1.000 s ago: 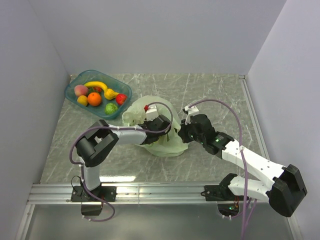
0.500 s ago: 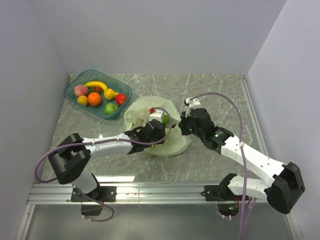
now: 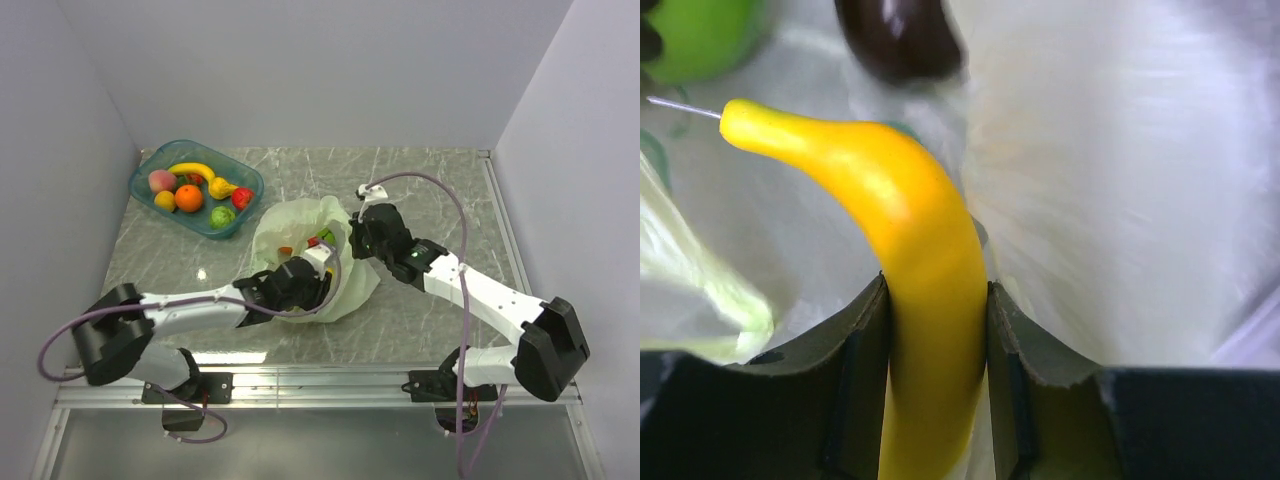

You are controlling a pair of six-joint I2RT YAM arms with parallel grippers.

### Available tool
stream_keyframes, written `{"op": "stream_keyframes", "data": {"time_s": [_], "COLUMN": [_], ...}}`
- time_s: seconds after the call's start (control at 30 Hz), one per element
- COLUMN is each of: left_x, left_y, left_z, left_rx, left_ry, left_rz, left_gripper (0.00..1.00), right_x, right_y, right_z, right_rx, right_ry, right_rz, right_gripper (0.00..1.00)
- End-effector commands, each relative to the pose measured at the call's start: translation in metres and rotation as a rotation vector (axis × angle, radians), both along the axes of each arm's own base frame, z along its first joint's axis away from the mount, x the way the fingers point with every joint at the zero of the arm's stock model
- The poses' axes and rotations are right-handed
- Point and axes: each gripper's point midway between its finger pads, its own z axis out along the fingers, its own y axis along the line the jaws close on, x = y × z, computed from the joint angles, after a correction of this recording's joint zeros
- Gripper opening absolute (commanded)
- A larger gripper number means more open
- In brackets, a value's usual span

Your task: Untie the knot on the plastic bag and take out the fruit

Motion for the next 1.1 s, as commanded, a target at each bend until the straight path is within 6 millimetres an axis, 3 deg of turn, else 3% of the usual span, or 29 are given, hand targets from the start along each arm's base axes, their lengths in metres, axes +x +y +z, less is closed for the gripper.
{"op": "stream_keyframes", "data": {"time_s": [0.0, 0.03, 0.1, 0.13, 0.17, 0.23, 0.27, 0.43, 0.5, 0.53, 0.6, 0.77, 0.8, 0.83, 0.87, 0.93, 0.97, 1.0, 1.07], "left_x": [-0.003, -0.007, -0.018, -0.024, -0.027, -0.022, -0.018, 0.032, 0.036, 0.037, 0.039, 0.072, 0.078, 0.093, 0.1, 0.124, 0.132, 0.145, 0.168], "left_y": [-0.009, -0.008, -0.008, -0.007, -0.004, 0.004, 0.01, 0.055, 0.057, 0.057, 0.061, 0.114, 0.123, 0.146, 0.155, 0.185, 0.194, 0.215, 0.223], "left_z": [0.053, 0.068, 0.077, 0.092, 0.095, 0.116, 0.116, 0.129, 0.137, 0.154, 0.168, 0.224, 0.228, 0.233, 0.254, 0.249, 0.264, 0.263, 0.252], "left_rx": [-0.13, -0.164, -0.194, -0.233, -0.244, -0.295, -0.3, -0.303, -0.369, -0.442, -0.52, -0.664, -0.652, -0.639, -0.676, -0.6, -0.615, -0.594, -0.588], "left_ry": [-0.156, -0.188, -0.214, -0.242, -0.255, -0.308, -0.313, -0.365, -0.357, -0.377, -0.385, -0.491, -0.494, -0.518, -0.526, -0.523, -0.536, -0.548, -0.515], "left_rz": [-0.103, -0.136, -0.208, -0.237, -0.249, -0.191, -0.147, 0.23, 0.254, 0.254, 0.286, 0.579, 0.624, 0.724, 0.775, 0.899, 0.937, 1.0, 1.026], "left_gripper": [0.0, 0.01, 0.01, 0.01, 0.01, 0.0, 0.01, 0.0, 0.01, 0.01, 0.01, 0.01, 0.01, 0.01, 0.01, 0.0, 0.01, 0.01, 0.01], "right_x": [0.002, -0.001, -0.009, -0.011, -0.014, -0.021, -0.023, -0.038, -0.043, -0.043, -0.045, -0.043, -0.043, -0.043, -0.042, -0.043, -0.043, -0.044, -0.046], "right_y": [-0.007, -0.01, -0.013, -0.013, -0.013, -0.016, -0.017, -0.026, -0.03, -0.033, -0.038, -0.049, -0.052, -0.052, -0.052, -0.053, -0.052, -0.052, -0.049], "right_z": [-0.018, -0.031, -0.048, -0.049, -0.052, -0.058, -0.059, -0.058, -0.059, -0.054, -0.056, -0.056, -0.057, -0.056, -0.055, -0.052, -0.049, -0.046, -0.042], "right_rx": [-0.038, -0.053, -0.065, -0.059, -0.051, -0.045, -0.042, -0.012, -0.007, -0.002, -0.009, -0.01, -0.012, -0.003, 0.001, 0.015, 0.026, 0.032, 0.05], "right_ry": [0.02, 0.045, 0.081, 0.084, 0.087, 0.101, 0.099, 0.09, 0.087, 0.071, 0.067, 0.05, 0.049, 0.047, 0.045, 0.037, 0.032, 0.023, 0.015], "right_rz": [-0.046, -0.049, -0.044, -0.04, -0.035, -0.029, -0.027, -0.022, -0.02, -0.032, -0.049, -0.114, -0.127, -0.137, -0.141, -0.144, -0.143, -0.136, -0.117], "right_gripper": [0.0, 0.0, 0.0, 0.0, 0.0, 0.0, 0.0, 0.0, 0.0, 0.0, 0.0, 0.0, 0.0, 0.0, 0.0, 0.0, 0.0, 0.0, 0.0]}}
